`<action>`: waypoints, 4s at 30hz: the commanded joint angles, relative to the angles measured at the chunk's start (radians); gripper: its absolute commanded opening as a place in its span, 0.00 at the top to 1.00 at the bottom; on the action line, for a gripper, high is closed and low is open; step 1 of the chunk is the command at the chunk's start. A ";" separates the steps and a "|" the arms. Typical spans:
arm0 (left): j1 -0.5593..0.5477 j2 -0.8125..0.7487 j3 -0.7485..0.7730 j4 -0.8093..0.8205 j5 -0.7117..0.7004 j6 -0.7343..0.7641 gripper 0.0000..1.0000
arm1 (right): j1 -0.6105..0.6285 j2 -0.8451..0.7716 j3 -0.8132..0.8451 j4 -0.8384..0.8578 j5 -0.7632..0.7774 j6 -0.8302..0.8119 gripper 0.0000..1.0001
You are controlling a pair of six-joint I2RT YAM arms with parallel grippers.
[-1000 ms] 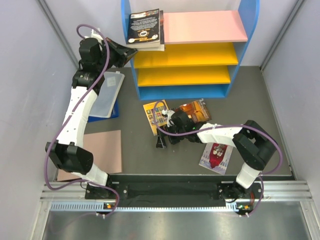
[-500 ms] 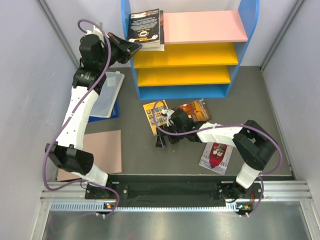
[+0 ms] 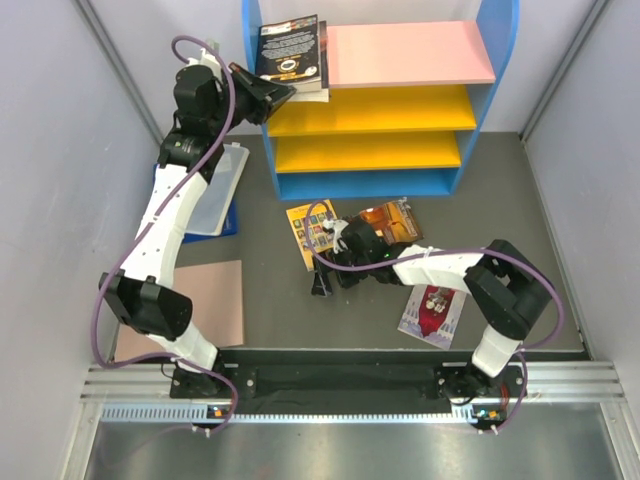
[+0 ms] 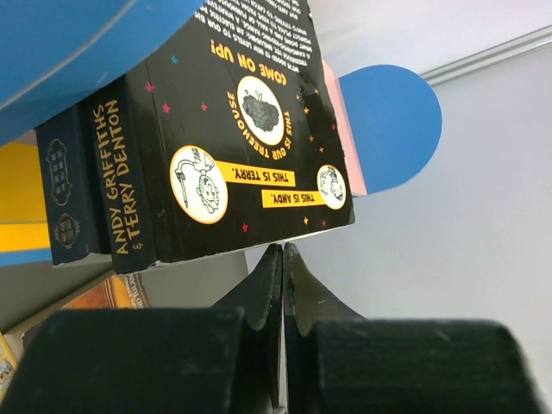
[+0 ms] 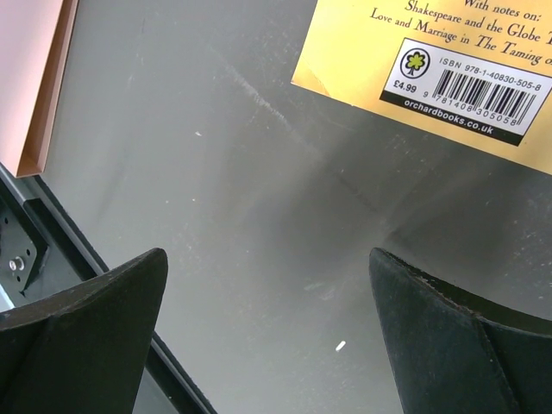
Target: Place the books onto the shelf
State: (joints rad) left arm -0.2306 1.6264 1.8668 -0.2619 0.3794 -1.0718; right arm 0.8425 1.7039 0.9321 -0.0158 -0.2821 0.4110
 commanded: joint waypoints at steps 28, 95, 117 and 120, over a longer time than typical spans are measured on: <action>-0.019 -0.037 0.028 -0.011 -0.132 0.144 1.00 | 0.013 -0.003 0.036 0.022 -0.008 -0.015 0.00; -0.739 0.371 -0.385 -0.003 -0.028 0.561 0.01 | -0.835 -0.742 -0.352 -0.637 0.405 0.279 1.00; -0.794 0.569 -0.209 -0.074 0.006 0.540 0.06 | -0.942 -0.412 -0.352 -0.469 0.288 0.196 1.00; -0.809 0.593 -0.167 -0.080 0.012 0.532 0.09 | -0.942 -0.409 -0.348 -0.466 0.259 0.193 1.00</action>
State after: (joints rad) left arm -1.0157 2.1860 1.6348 -0.3294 0.3656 -0.5266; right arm -0.0948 1.2442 0.6056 -0.5915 0.0216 0.6048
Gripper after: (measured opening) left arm 0.928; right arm 0.004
